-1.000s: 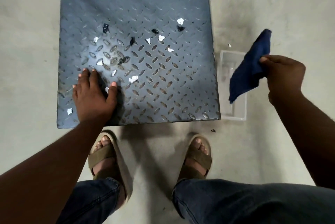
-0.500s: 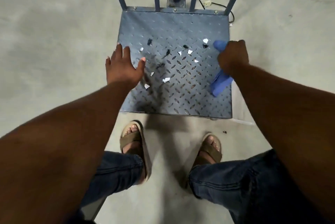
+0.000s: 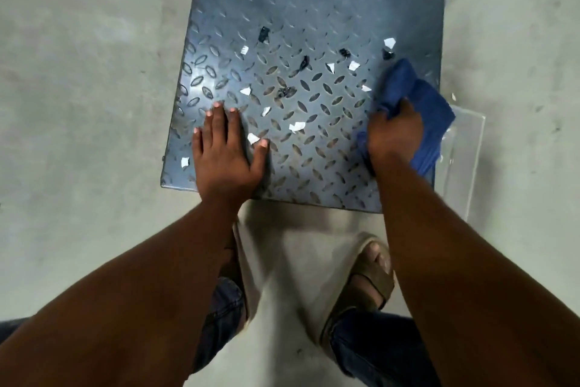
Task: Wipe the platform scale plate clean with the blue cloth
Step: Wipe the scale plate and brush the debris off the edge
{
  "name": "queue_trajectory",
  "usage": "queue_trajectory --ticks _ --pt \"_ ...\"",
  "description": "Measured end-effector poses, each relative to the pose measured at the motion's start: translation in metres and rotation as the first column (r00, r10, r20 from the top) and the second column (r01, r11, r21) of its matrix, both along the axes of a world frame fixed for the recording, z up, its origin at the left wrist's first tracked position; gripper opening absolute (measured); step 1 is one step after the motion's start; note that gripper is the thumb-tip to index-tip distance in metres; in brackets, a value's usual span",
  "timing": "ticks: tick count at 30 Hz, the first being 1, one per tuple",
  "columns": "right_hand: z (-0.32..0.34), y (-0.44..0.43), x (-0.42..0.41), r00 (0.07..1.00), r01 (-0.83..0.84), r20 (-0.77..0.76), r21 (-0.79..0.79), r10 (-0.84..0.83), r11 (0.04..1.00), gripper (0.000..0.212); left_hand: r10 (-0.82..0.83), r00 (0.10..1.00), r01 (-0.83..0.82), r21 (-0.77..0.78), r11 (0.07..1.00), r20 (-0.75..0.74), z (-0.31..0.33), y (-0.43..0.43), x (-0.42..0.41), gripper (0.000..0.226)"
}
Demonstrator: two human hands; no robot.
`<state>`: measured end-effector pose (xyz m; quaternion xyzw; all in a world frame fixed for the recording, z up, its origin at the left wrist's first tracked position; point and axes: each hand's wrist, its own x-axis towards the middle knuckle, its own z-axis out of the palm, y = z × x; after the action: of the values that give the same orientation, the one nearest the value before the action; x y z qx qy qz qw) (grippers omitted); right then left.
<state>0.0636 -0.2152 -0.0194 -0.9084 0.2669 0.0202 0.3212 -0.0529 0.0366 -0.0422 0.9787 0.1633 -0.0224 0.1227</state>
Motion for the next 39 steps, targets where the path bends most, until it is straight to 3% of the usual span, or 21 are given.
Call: queue_trajectory --ticks 2,6,9,12,20,35,37,39 --pt "-0.001 0.005 0.007 1.000 -0.012 0.028 0.032 0.011 0.999 0.026 0.004 1.000 -0.004 -0.005 1.000 0.010 0.001 0.000 0.001 0.086" --pt "0.004 0.023 0.007 0.971 -0.239 0.001 0.023 0.239 0.971 0.039 0.009 1.000 -0.009 -0.006 1.000 0.003 0.001 -0.001 0.001 0.089" --pt "0.007 0.031 -0.005 0.933 -0.359 -0.058 -0.252 0.356 0.899 0.069 0.011 1.000 -0.011 -0.011 1.000 -0.001 0.002 -0.001 0.001 0.090" --pt "-0.008 0.029 -0.016 0.874 -0.486 -0.203 -0.319 0.442 0.814 0.078 0.015 1.000 -0.015 -0.012 1.000 0.008 0.002 0.000 0.001 0.090" --pt "-0.015 0.020 -0.004 0.893 -0.448 -0.201 -0.481 0.402 0.754 0.065 0.025 1.000 -0.025 0.010 1.000 0.016 0.001 -0.002 0.001 0.090" --pt "-0.018 0.011 0.011 0.936 -0.352 -0.193 -0.452 0.295 0.820 0.072 0.026 1.000 -0.026 0.009 1.000 0.011 0.002 -0.002 0.001 0.092" --pt "-0.016 0.016 0.008 0.928 -0.373 -0.199 -0.453 0.316 0.810 0.069 0.025 1.000 -0.025 0.013 1.000 0.012 0.002 -0.002 0.001 0.092" --pt "-0.014 0.028 0.004 0.876 -0.479 -0.188 -0.452 0.444 0.753 0.062 0.023 1.000 -0.023 0.019 1.000 0.009 0.002 -0.002 0.002 0.092"
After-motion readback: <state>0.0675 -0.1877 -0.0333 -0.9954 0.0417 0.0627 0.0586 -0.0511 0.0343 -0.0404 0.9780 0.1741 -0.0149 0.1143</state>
